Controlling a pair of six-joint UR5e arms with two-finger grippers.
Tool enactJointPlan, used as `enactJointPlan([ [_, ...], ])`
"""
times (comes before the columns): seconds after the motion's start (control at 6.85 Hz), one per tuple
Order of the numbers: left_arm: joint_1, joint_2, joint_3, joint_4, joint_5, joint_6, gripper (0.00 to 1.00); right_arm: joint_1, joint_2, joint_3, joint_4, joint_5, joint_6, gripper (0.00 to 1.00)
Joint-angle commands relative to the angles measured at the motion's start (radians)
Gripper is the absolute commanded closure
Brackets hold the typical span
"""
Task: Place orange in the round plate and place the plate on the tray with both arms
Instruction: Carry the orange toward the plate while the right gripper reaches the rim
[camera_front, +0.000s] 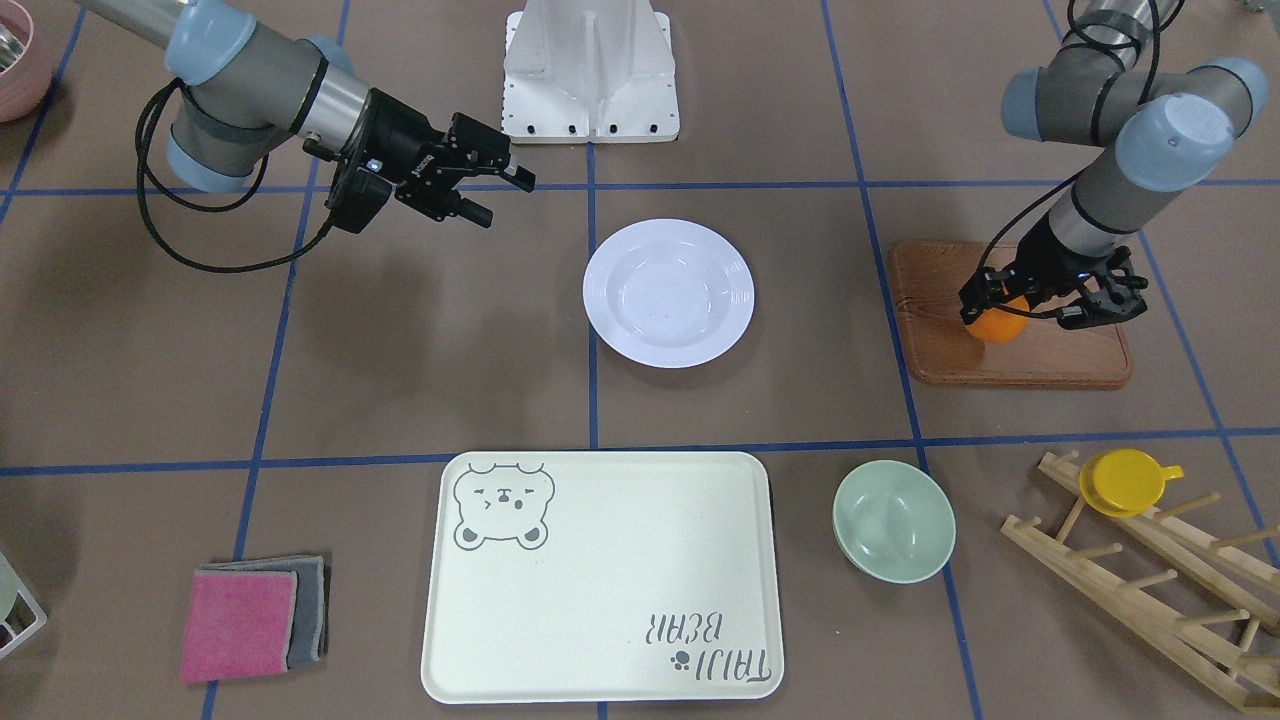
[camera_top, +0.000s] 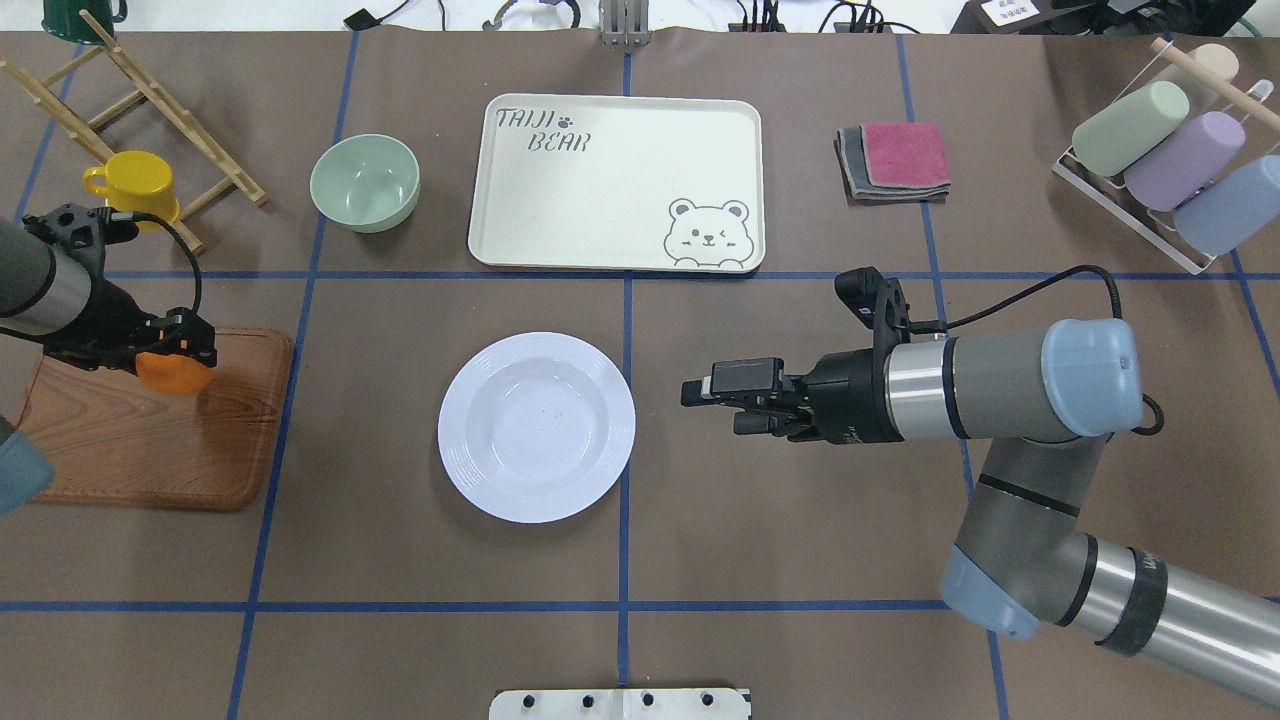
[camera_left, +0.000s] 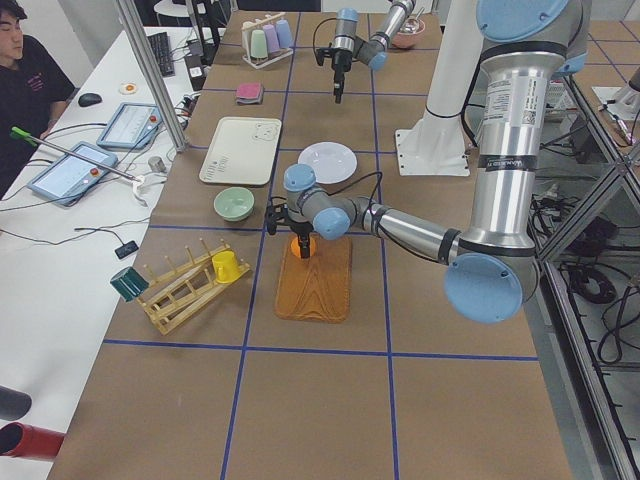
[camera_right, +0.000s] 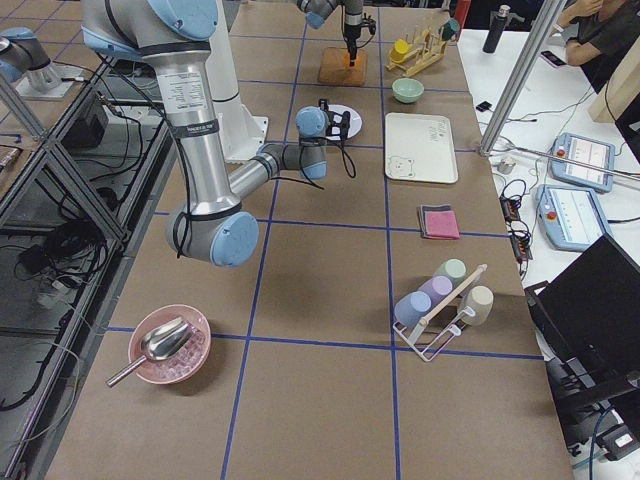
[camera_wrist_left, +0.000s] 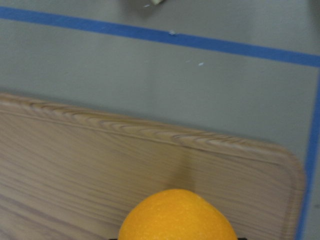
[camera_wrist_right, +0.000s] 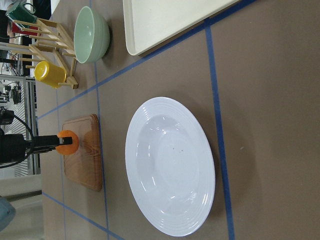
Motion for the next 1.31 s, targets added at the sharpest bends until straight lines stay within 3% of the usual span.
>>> enactJointPlan([
  [0.0, 0.018, -0.177, -0.049, 0.175, -0.002, -0.107, 0.29, -0.032, 0.111, -0.12, 0.007, -0.103, -0.008, 0.05],
  [0.15, 0.076, -0.237, -0.045, 0.185, 0.003, -0.187, 0.29, -0.047, 0.152, -0.164, 0.007, -0.161, -0.01, 0.05],
  [0.44, 0.168, -0.325, -0.035, 0.185, 0.015, -0.305, 0.28, -0.047, 0.171, -0.215, 0.007, -0.188, -0.06, 0.05],
  [0.58, 0.217, -0.352, -0.034, 0.185, 0.077, -0.33, 0.28, -0.062, 0.177, -0.247, 0.007, -0.199, -0.068, 0.05],
  [1.17, 0.322, -0.414, -0.014, 0.176, 0.096, -0.371, 0.25, -0.144, 0.174, -0.265, 0.006, -0.265, -0.07, 0.05],
])
